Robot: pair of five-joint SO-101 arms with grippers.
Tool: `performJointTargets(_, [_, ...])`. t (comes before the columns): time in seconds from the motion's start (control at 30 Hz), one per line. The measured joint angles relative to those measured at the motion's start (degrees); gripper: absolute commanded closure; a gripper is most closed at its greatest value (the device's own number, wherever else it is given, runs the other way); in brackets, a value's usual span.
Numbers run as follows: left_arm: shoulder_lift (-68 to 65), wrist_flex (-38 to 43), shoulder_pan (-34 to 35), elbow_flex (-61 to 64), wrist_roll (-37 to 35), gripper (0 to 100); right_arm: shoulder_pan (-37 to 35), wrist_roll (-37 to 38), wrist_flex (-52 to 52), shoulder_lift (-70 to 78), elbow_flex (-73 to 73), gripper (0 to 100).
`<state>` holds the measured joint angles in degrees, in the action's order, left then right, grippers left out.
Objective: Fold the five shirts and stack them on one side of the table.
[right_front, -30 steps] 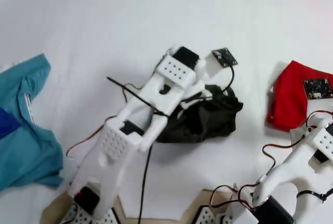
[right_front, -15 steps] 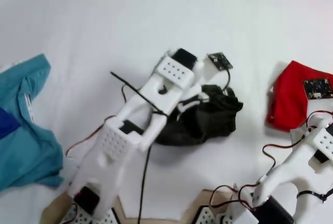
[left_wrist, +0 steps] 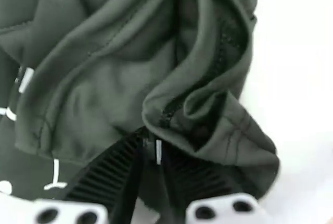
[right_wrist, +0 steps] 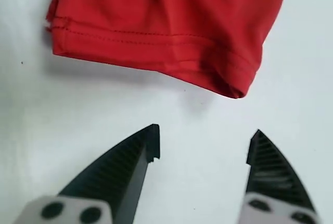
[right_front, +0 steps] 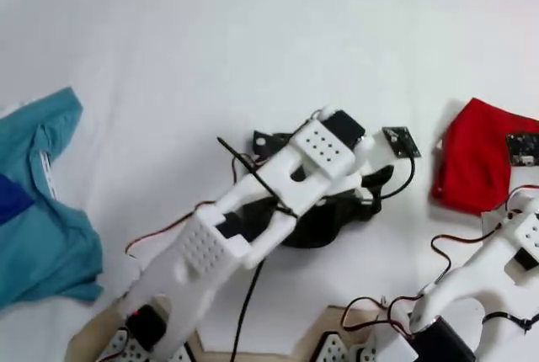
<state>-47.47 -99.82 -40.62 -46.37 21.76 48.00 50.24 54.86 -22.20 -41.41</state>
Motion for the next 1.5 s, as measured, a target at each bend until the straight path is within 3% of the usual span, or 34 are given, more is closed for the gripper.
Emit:
performJointTargets(0.13, [5.01,-0.88,0.09,-1.23,0.0,96,0.26,0.0,-0.18,0.0,0.0,71.5])
performJointTargets(0.37, [7.3,-0.88,12.48,0.18,3.16,96,0.26,0.0,-0.18,0.0,0.0,71.5])
performJointTargets(0.47, [4.31,0.26,14.77,2.29,3.78,96,0.26,0.0,-0.18,0.0,0.0,71.5])
performJointTargets(0.73, [-3.6,3.87,11.25,2.81,2.55,96,0.18,0.0,-0.18,0.0,0.0,71.5])
performJointTargets(1.07, [-0.18,3.25,3.96,3.16,1.49,96,0.18,0.0,-0.18,0.0,0.0,71.5])
performJointTargets(1.33, [2.99,1.93,3.87,4.31,1.49,96,0.18,0.0,-0.18,0.0,0.0,71.5])
performJointTargets(1.5, [-0.09,6.86,6.77,7.82,2.29,96,0.18,0.0,-0.18,0.0,0.0,71.5])
